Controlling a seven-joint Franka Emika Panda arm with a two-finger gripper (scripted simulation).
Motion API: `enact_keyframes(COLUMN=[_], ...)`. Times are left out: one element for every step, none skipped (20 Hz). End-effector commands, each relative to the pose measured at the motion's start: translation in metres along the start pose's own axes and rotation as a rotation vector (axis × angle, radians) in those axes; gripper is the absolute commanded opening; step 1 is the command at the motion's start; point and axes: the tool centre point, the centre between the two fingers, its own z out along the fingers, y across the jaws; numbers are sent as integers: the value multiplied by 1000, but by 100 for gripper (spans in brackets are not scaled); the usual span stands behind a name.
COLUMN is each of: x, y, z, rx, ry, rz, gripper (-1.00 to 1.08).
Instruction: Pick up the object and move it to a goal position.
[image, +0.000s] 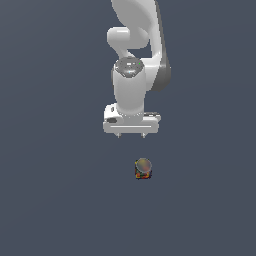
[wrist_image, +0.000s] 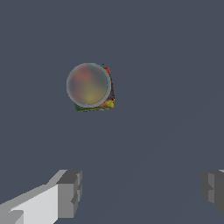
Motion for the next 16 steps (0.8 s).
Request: enact_keyframes(x=[0,0,0,-1,-1,-2,-3,-3,-4,-4,-4,-4,-4,-4,-5,-5], y=[0,0,0,-1,-2,-3,-4,-5,-6,-7,-7,-7,-7,-7,-7,-7], z=[0,0,1,1,2,3,5,6,7,8,8,9,8,8,8,8], rx=[0,0,-2,-4,-6,-10,-14,-18,-21,-23,-24,-24,-24,-23,-23,-23], ry=[0,0,-1,-3,-6,-9,-13,-16,-19,-20,-21,-22,-21,-21,-21,-21], rz=[0,-1,-2,-5,-9,-15,-21,-26,-31,-34,-36,-36,-36,-34,-34,-34], gripper=[100,100,100,100,100,100,100,100,100,100,100,100,100,100,100,100])
